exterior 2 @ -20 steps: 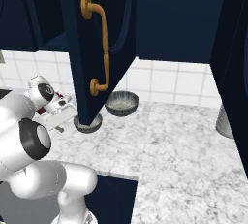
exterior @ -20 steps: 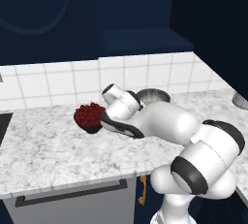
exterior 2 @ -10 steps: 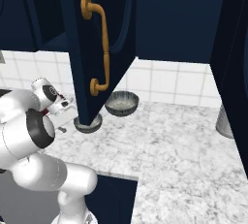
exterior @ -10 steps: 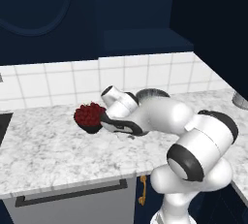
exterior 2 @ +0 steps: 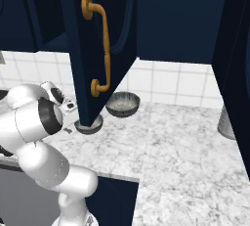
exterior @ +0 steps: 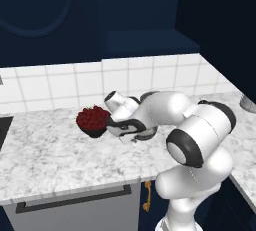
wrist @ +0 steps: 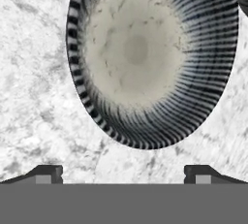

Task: Pick up the bowls on the counter and stack them on top of one another in the open cabinet. Place the smaller bowl on top of the larger bowl.

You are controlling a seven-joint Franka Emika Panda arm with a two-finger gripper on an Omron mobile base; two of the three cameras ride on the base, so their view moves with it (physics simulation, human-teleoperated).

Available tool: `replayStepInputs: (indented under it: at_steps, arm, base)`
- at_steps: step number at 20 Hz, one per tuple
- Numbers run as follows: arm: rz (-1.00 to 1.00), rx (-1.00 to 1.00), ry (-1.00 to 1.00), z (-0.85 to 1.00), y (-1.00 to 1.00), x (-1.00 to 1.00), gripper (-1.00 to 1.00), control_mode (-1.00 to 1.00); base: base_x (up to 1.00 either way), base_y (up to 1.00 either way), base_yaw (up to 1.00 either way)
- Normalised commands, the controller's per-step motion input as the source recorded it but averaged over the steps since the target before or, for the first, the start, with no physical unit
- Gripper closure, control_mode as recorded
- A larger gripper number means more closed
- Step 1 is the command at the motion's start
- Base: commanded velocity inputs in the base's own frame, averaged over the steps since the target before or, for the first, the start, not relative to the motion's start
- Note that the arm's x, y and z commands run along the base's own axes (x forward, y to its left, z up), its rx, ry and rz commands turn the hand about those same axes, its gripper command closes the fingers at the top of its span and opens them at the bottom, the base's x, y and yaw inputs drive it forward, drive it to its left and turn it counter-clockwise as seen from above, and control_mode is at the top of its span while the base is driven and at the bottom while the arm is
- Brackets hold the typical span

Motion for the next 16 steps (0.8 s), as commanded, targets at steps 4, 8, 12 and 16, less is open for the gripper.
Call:
replayStepInputs:
  at_steps: [4,8,12,16]
  arm:
    - [0.09,0.00,0.00,-0.17,0.00,0.28,-1.00,-1.00]
    - [0.10,0.00,0.00,-0.33,0.00,0.20,-1.00,-1.00]
    - [0.10,0.01,0.00,-0.29,0.00,0.26,-1.00,-1.00]
    - [0.08,-0.01,0.00,-0.16,-0.02,0.05,1.00,-1.00]
  base:
    - [0.00,0.00,0.00]
    - [0.00,0.00,0.00]
    - [0.00,0.00,0.00]
    - [0.00,0.00,0.00]
